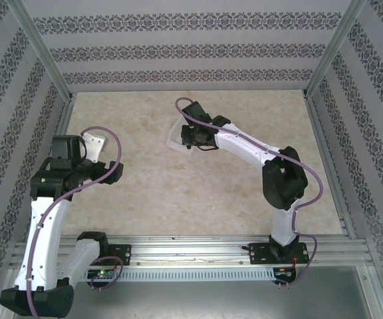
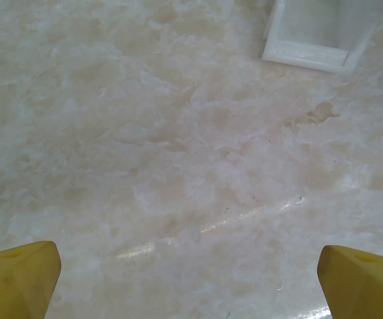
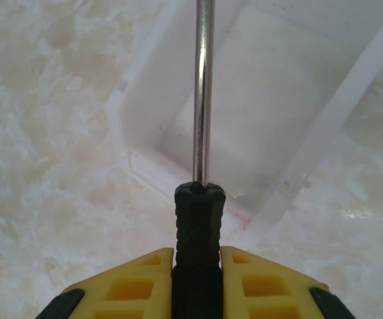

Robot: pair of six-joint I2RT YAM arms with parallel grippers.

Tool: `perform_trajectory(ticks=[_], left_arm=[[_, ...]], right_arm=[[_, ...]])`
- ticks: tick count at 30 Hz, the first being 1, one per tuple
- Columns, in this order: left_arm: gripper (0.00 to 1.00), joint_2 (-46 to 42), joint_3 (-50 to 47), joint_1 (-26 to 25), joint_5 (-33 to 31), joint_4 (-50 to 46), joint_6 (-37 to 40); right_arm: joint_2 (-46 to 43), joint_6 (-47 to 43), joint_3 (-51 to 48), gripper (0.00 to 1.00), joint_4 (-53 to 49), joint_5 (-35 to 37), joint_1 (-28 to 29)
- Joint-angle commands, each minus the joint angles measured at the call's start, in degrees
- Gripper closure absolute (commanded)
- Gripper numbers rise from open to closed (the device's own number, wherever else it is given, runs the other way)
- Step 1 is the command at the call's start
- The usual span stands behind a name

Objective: Put the screwdriver in the bin

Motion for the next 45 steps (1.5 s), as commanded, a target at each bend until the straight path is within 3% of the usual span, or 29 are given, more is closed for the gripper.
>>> perform_trajectory(ticks=[1,13,45], left_arm=[[0.01,-0.68,1.4,0.02,0.51,-1.36,0.83],[0.01,-0.85,0.99,0.02,0.39,-1.41,1.35],[0.01,-0.77,-0.24,0.02,0.29,-0.39,2.14]], right_arm=[[1.85,3.32,2.42,0.82,2.98,1.54,-0.83],[8.45,8.32,5.95,0.82,6.39,3.07,-1.86],[20.33,10.01,15.99,0.8,3.18,3.12,-1.76]])
